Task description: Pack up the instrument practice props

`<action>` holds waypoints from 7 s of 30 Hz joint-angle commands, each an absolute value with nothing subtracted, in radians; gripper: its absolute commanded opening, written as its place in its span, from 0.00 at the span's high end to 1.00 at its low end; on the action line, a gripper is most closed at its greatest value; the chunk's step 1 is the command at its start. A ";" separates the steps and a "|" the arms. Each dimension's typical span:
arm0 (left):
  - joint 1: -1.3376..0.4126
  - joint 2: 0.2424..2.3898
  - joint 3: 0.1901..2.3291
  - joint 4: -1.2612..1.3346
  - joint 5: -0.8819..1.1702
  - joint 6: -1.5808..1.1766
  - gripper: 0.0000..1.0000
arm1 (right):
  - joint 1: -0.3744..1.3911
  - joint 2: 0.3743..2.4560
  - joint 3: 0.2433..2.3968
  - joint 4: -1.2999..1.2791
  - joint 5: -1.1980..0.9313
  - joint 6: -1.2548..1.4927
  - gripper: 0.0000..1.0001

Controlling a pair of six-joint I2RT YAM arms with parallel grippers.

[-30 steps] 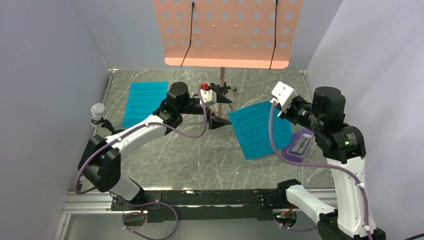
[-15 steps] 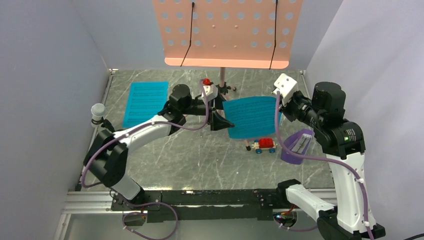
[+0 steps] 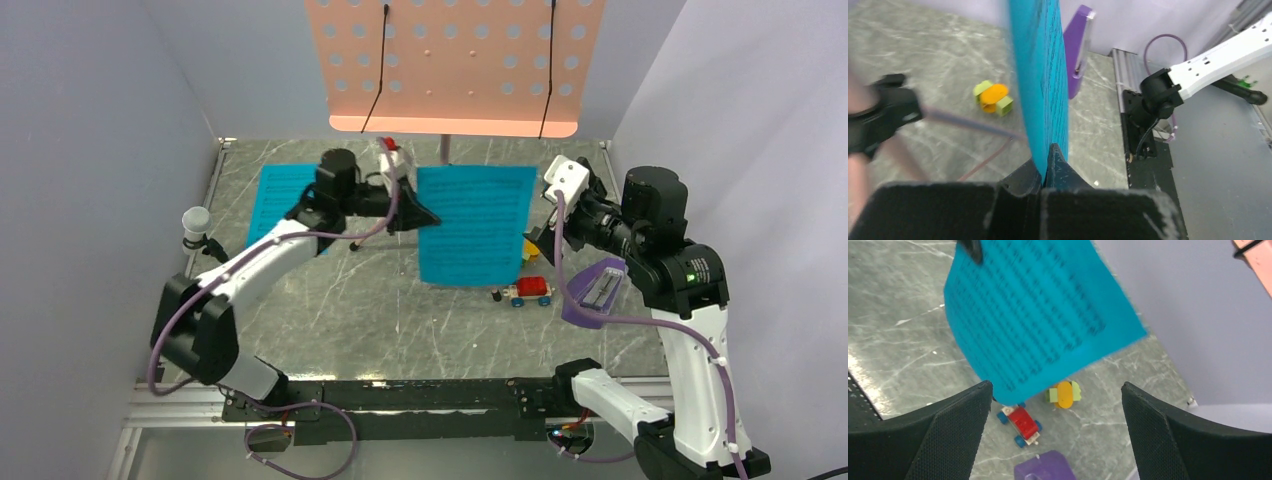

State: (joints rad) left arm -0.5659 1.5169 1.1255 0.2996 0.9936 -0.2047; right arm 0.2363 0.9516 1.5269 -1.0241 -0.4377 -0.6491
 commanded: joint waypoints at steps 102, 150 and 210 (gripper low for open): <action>-0.381 1.710 1.270 0.048 0.536 0.289 0.12 | 0.115 1.415 0.959 -0.018 -1.035 0.077 0.11; -0.391 1.602 1.264 -0.334 0.559 0.499 0.10 | 0.137 1.767 1.224 0.477 -1.170 1.065 0.58; -0.400 1.666 1.297 -0.448 0.417 0.654 0.09 | 0.205 1.440 0.983 0.259 -1.215 -0.984 1.00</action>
